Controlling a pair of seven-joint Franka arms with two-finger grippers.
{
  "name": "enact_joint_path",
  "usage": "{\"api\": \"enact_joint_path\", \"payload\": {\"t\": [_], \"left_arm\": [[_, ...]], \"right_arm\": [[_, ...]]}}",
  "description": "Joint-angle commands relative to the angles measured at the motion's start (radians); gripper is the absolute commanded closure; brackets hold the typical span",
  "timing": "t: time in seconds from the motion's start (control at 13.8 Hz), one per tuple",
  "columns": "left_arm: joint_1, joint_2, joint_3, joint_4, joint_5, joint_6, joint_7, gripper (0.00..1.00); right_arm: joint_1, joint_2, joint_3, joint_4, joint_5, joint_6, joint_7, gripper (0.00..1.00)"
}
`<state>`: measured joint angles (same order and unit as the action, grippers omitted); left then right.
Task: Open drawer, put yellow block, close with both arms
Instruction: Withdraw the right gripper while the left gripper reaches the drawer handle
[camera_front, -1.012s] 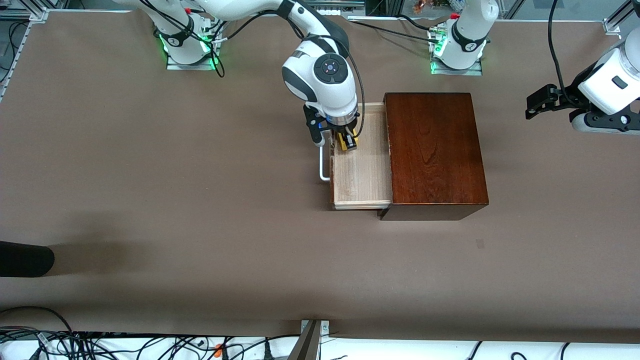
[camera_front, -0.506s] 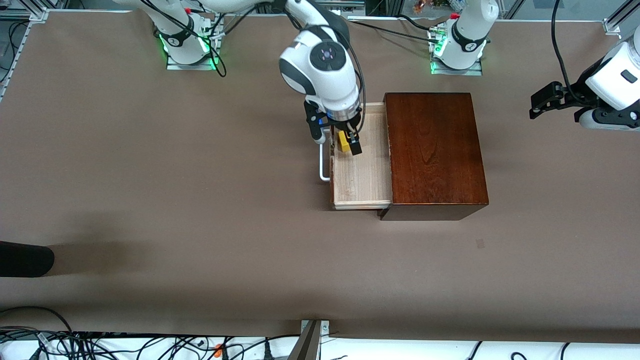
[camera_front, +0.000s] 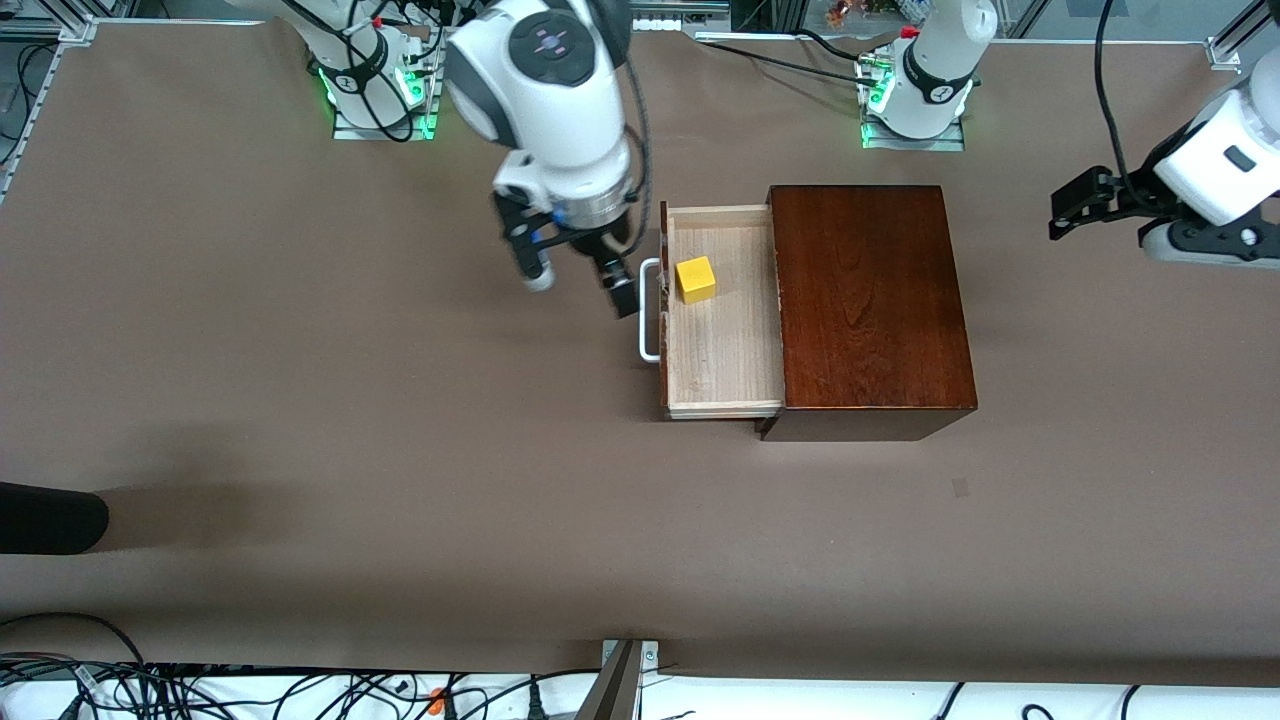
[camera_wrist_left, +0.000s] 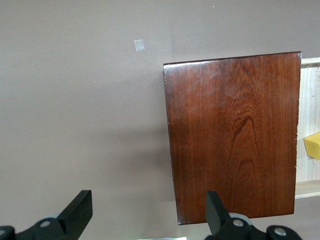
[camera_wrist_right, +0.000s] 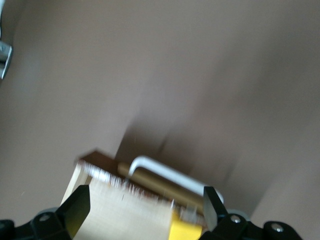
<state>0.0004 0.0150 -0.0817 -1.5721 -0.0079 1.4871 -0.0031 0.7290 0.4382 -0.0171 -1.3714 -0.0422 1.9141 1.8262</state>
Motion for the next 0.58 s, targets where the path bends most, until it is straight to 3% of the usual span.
{"api": "enact_joint_path", "payload": {"t": [0.0, 0.29, 0.36, 0.51], "left_arm": [[-0.023, 0.025, -0.006, 0.035, 0.011, -0.011, 0.017, 0.0], [-0.026, 0.048, -0.105, 0.038, -0.006, -0.001, 0.02, 0.0], [-0.025, 0.055, -0.146, 0.043, -0.009, -0.001, 0.022, 0.0], [-0.026, 0.069, -0.228, 0.067, -0.024, -0.001, 0.022, 0.0]], "right_arm": [[-0.026, -0.035, -0.081, -0.02, 0.014, -0.126, -0.267, 0.0], [-0.056, -0.047, -0.283, -0.02, 0.123, -0.268, -0.776, 0.0], [-0.071, -0.05, -0.319, -0.02, 0.128, -0.273, -0.877, 0.0], [-0.121, -0.074, -0.331, -0.031, 0.133, -0.303, -1.072, 0.0]]}}
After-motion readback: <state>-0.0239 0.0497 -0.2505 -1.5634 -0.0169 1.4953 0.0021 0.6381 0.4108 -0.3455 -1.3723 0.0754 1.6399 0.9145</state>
